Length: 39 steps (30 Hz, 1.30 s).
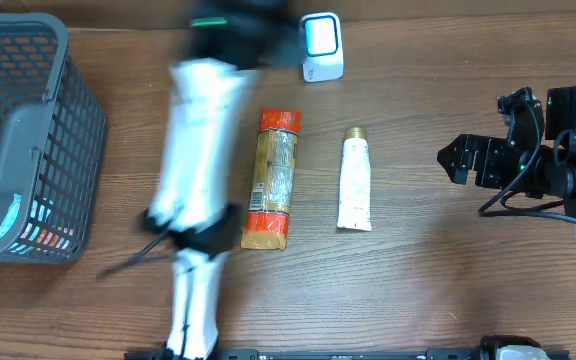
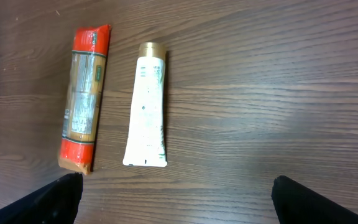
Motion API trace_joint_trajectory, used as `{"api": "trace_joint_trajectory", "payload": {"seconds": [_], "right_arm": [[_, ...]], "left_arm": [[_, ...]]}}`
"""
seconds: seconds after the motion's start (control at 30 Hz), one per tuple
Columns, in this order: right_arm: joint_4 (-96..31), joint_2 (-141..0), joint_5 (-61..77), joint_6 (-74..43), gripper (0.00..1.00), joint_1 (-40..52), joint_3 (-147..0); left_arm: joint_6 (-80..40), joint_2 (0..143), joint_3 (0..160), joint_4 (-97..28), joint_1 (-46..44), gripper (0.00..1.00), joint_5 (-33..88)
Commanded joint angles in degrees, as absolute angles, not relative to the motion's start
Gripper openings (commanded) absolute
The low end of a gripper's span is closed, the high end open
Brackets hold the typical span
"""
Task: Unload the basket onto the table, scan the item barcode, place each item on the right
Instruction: 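Carry the white tube out and set it right of the spaghetti, then reach into the basket and grasp the green pouch with left gripper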
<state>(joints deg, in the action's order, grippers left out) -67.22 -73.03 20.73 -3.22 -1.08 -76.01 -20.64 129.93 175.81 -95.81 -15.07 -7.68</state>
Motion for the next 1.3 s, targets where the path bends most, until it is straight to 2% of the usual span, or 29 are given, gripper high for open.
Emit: {"api": "trace_joint_trajectory", "payload": {"seconds": [0.0, 0.3, 0.33, 0.4, 0.47, 0.63, 0.77, 0.87, 0.97, 1.0, 1.03, 1.27], "right_arm": [[-66.94, -72.84, 20.58, -3.11, 1.00, -1.04, -77.23], [-67.90, -72.84, 20.56, -3.11, 1.00, -1.04, -77.21], [-67.88, -72.84, 20.56, -3.11, 1.00, -1.04, -77.21], [-67.79, -72.84, 20.03, -3.09, 1.00, -1.04, -77.23], [-67.85, -72.84, 19.16, -3.11, 1.00, -1.04, -77.23], [-67.83, -72.84, 18.83, -3.07, 1.00, -1.04, -77.23], [-67.85, -72.84, 18.85, -3.07, 1.00, -1.04, -77.23], [-67.85, -72.84, 18.83, -3.07, 1.00, -1.04, -77.23], [-68.16, -72.84, 17.76, -3.11, 1.00, -1.04, -77.21], [-68.23, -72.84, 17.58, -3.11, 1.00, -1.04, -77.23], [-68.23, -72.84, 17.58, -3.14, 1.00, -1.04, -77.23], [-68.23, -72.88, 17.58, -3.11, 1.00, -1.04, -77.21]], "left_arm": [[-16.45, 121.19, 177.84, -96.79, -3.03, 1.00, -9.58], [-13.02, 117.75, 171.41, -96.79, 30.79, 1.00, -7.97], [-13.26, 117.75, 168.86, -96.79, 34.06, 0.98, -7.20], [-12.03, 117.75, 161.12, -96.62, 38.74, 0.79, -8.82], [-13.30, 117.73, 154.28, -94.80, 41.82, 0.77, -8.54], [-8.54, 117.62, 142.76, -86.19, 45.12, 0.77, -4.16], [-0.58, 117.62, 134.72, -76.93, 45.34, 0.74, -1.72], [2.31, 117.62, 127.50, -70.02, 44.97, 0.76, -2.39], [3.55, 117.64, 121.30, -66.67, 44.97, 0.81, -4.03], [4.36, 117.64, 119.31, -65.87, 44.97, 0.87, -4.03], [5.50, 117.64, 117.12, -64.82, 44.97, 1.00, -4.03], [8.38, 117.64, 101.95, -57.34, 46.28, 1.00, -6.24]]}}
